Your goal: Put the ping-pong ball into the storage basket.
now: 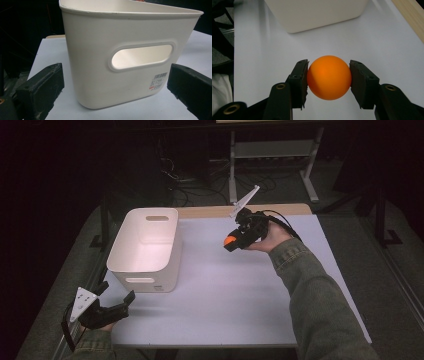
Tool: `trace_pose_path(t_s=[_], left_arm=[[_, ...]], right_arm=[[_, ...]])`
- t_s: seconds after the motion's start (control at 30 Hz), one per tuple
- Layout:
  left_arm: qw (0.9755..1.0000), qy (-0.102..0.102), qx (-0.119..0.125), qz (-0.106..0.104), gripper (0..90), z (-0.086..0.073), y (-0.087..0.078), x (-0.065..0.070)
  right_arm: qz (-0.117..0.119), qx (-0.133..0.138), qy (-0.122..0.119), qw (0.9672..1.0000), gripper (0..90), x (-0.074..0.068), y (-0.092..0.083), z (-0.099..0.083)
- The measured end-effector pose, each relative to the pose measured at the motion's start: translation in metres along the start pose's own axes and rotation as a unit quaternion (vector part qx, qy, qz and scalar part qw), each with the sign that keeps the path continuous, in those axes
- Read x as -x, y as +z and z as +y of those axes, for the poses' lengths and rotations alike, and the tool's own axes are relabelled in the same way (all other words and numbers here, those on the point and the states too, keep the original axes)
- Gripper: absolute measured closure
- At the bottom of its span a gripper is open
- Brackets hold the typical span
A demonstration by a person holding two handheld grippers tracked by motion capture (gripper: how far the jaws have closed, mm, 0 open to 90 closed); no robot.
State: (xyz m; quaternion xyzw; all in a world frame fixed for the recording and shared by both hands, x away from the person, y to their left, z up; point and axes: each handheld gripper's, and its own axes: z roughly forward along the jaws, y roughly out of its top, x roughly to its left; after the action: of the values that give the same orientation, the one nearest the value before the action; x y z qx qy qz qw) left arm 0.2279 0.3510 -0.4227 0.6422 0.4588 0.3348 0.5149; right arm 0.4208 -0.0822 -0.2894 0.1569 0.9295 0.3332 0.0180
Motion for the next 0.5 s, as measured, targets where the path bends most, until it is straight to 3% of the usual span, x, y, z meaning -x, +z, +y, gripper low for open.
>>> trace_pose_path(t_s=[0.5], left_arm=[[1.0000, 0.001, 0.000, -0.001, 0.3, 0.000, 0.000, 0.000]], right_arm=[[0.000, 0.006, -0.019, 0.9998, 49.9, -0.002, 0.000, 0.026]])
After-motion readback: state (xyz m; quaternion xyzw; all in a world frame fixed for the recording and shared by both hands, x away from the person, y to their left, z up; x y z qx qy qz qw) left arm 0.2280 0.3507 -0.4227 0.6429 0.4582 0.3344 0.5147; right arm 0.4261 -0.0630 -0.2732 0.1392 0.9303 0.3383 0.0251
